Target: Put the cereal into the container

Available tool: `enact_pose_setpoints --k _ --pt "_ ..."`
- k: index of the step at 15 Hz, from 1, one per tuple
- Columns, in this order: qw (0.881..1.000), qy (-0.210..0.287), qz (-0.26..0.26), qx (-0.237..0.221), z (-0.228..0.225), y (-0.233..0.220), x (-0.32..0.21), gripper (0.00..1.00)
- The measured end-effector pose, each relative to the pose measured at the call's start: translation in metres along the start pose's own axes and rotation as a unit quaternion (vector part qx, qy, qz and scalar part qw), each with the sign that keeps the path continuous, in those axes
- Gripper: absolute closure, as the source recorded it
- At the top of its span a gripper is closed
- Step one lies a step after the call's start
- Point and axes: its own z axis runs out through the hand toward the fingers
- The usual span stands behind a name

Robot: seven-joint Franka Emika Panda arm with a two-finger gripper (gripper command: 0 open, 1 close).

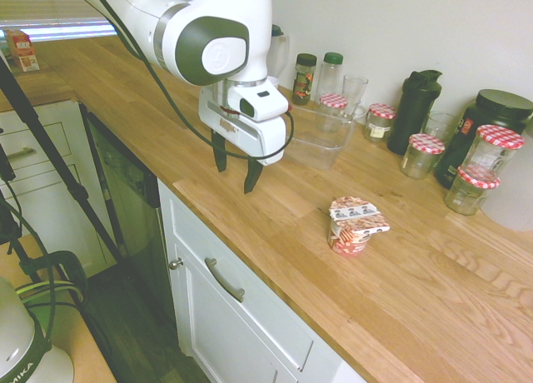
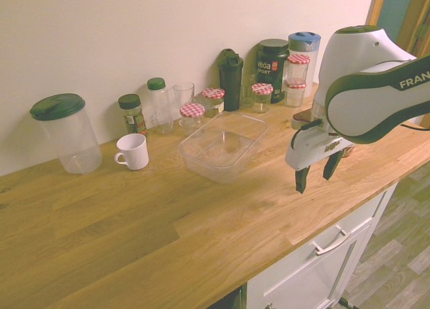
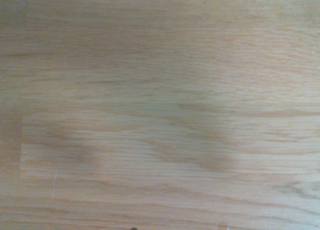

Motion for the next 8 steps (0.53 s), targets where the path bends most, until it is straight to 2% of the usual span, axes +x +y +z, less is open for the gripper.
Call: enact_pose_setpoints --k 2,4,8 --pt "1.0 -0.008 0.008 0.009 0.001 -0.001 -0.001 0.0" --pt "0.999 -0.012 0.031 0.043 -0.002 -0.001 -0.003 0.0" --pt "0.99 0.033 0.101 0.092 -0.018 0.048 -0.003 0.0"
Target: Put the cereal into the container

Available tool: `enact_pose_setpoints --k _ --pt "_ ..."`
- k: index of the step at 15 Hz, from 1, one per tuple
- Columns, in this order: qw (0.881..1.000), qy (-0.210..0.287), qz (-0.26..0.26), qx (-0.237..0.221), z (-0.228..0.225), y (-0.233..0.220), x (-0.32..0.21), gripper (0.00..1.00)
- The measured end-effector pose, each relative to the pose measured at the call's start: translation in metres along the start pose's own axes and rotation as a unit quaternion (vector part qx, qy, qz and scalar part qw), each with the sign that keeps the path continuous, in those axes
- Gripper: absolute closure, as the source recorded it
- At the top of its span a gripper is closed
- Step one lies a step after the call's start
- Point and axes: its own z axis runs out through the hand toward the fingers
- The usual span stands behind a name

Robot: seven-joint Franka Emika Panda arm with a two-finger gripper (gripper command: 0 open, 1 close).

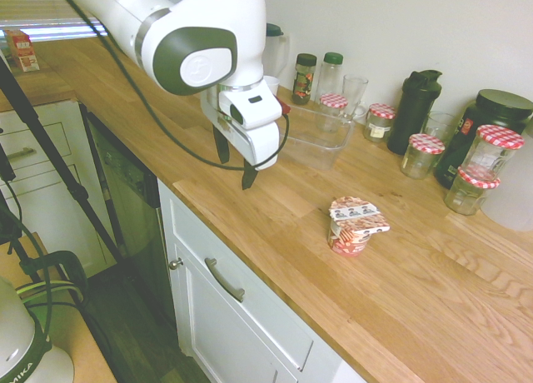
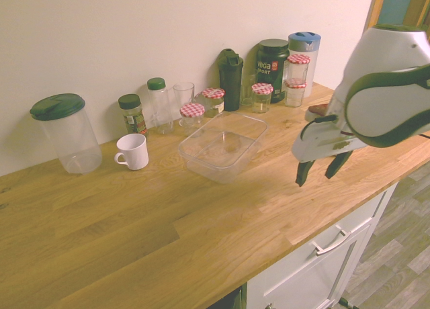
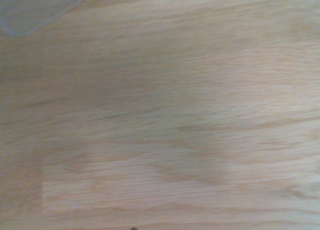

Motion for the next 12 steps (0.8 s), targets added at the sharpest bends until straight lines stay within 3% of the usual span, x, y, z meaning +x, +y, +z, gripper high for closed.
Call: enact_pose_setpoints --k 4,9,12 --pt "0.996 0.055 0.076 0.013 -0.023 0.04 0.05 0.0" --pt "0.988 0.078 0.13 -0.006 0.028 0.065 0.097 0.0" --pt "0.984 0.109 0.141 0.017 0.04 0.066 0.117 0.0"
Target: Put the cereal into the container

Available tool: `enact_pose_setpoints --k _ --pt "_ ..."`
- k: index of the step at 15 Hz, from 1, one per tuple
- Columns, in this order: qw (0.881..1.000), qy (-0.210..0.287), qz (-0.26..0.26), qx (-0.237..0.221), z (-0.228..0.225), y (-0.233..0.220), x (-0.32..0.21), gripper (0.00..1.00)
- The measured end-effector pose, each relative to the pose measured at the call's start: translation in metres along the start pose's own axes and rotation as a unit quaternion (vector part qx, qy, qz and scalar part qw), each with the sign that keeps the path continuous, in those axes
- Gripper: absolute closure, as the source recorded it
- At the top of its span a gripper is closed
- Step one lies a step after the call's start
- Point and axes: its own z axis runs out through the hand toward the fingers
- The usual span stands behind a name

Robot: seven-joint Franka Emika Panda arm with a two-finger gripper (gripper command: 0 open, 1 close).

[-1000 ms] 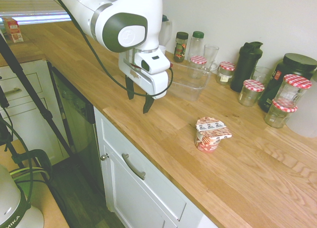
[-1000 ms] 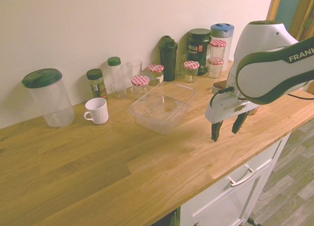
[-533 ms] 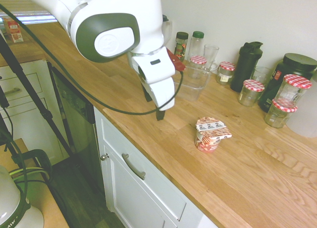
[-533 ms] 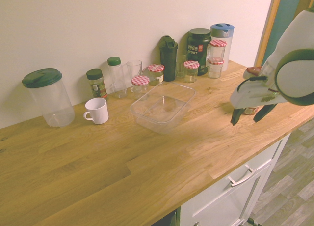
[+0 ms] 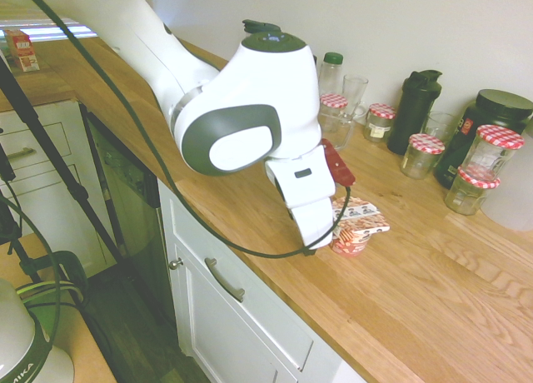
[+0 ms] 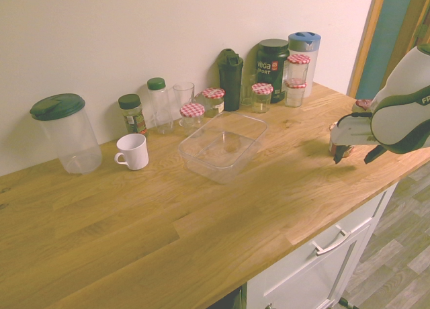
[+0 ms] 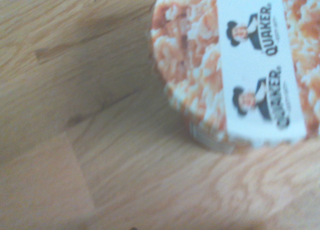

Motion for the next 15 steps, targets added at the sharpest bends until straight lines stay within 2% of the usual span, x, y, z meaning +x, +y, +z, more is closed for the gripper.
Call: enact_pose_setpoints --k 2,5,11,15 --pt "1.0 0.024 0.005 0.019 -0.004 -0.004 0.006 0.0" --pt "0.999 0.045 0.022 0.019 -0.002 -0.017 0.023 0.0" --pt "0.998 0.051 0.022 0.027 0.048 -0.058 0.054 0.0" --pt "0.997 0.062 0.019 0.039 0.056 -0.066 0.059 0.0"
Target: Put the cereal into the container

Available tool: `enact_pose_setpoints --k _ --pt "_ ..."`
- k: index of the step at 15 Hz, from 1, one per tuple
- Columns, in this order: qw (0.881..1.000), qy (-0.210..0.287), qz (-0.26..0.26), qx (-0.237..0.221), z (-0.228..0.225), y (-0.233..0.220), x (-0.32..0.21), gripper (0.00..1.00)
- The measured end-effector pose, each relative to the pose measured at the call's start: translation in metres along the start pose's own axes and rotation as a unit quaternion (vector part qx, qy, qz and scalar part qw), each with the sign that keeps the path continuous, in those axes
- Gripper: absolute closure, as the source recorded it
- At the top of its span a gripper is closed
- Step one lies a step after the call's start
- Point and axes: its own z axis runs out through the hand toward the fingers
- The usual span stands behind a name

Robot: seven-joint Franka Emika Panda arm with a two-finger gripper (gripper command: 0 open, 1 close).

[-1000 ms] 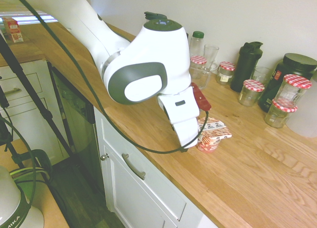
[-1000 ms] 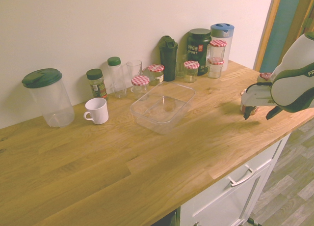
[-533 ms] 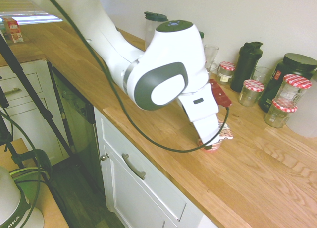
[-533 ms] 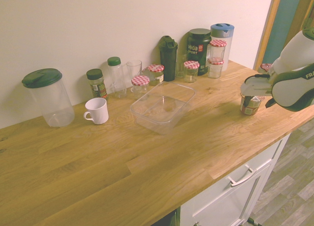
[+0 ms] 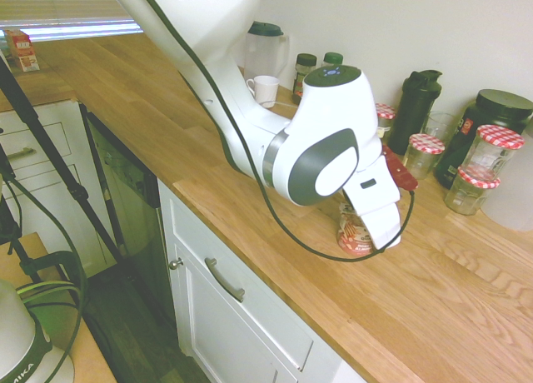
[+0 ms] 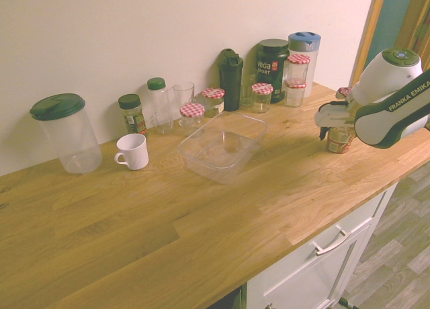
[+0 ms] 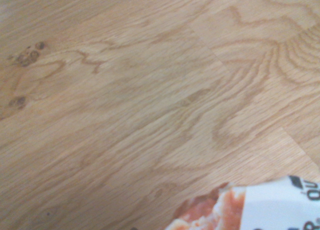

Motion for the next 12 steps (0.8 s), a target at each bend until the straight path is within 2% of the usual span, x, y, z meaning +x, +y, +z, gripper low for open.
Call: enact_pose_setpoints --k 2,3,12 --pt "1.0 0.0 -0.001 0.001 -0.0004 -0.0021 -0.004 0.0" --pt "1.0 -0.001 0.0 0.002 -0.0005 -0.0032 -0.0057 1.0" --pt "1.0 0.002 0.005 0.011 -0.008 -0.0103 -0.0108 1.0"
